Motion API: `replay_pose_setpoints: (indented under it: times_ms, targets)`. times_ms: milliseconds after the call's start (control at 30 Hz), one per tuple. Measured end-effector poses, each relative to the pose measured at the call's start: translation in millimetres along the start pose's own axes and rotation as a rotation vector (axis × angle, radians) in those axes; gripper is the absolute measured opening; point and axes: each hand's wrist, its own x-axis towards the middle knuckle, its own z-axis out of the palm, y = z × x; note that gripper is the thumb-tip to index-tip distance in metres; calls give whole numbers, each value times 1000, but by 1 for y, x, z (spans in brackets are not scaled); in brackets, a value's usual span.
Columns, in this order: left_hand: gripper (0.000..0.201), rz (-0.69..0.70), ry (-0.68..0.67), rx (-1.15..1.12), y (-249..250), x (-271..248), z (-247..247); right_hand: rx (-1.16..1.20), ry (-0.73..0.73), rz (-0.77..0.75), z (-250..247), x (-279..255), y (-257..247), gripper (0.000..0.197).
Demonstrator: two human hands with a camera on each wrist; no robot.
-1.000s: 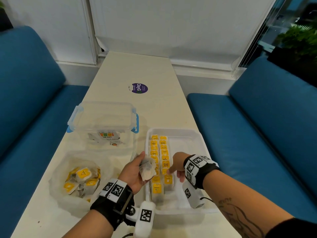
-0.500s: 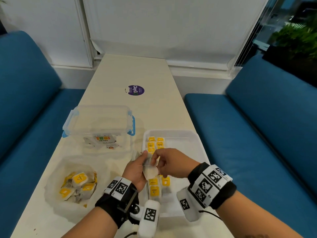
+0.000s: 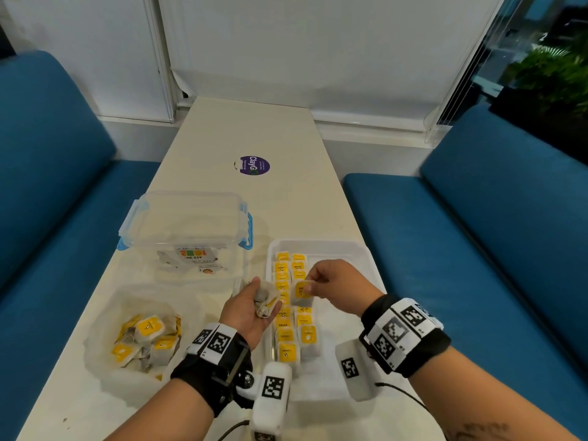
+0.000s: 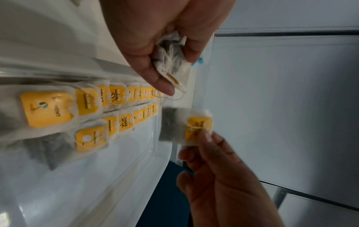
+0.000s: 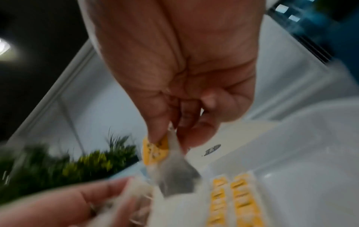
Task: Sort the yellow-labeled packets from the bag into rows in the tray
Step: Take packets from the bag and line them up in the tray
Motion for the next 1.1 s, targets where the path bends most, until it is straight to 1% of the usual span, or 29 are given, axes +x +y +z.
replay_pose_setpoints:
  times_ms: [33,133,233,300,367,400,500,600,700,767,833,933,1033,1100]
  targets:
    - [13,-1,5,-11,1,0,0,-39,-17,39,-1,2,3,14]
    - [11,-4,6,-23,4,-3,0,-18,-93,193,-1,4,12,7]
    - [13,-6,1,-29,4,-5,0,-109,-232,322,2,6,18,5]
    - [13,-9,0,-37,5,-5,-1,-206,-328,375,8,7,22,12]
    - [13,-9,-4,-37,6,-6,-1,-245,-422,419,14,8,27,21]
    - [13,-11,-6,-35,6,-5,-1,-238,-461,439,16,10,29,20]
    - [12,-19,-6,-28,5,-3,-1,-183,-554,497,22,10,29,9]
    - [12,-28,-14,-27,5,-2,-1,-158,-611,518,25,9,25,11]
    - [12,-27,-15,-34,6,-1,-2,-137,-590,488,23,9,21,9]
    - [12,-26,-11,-41,7,-1,-4,-165,-516,445,19,12,21,12]
    - [12,-26,-2,-39,7,0,-5,-179,-446,410,13,15,23,12]
    - [11,-27,-1,-34,8,0,-6,-149,-396,393,2,17,29,10]
    - [10,-25,-11,-6,7,-1,-7,-41,-387,415,-6,15,33,11]
    - [13,-9,-26,81,5,0,-8,97,-375,410,-9,12,33,11]
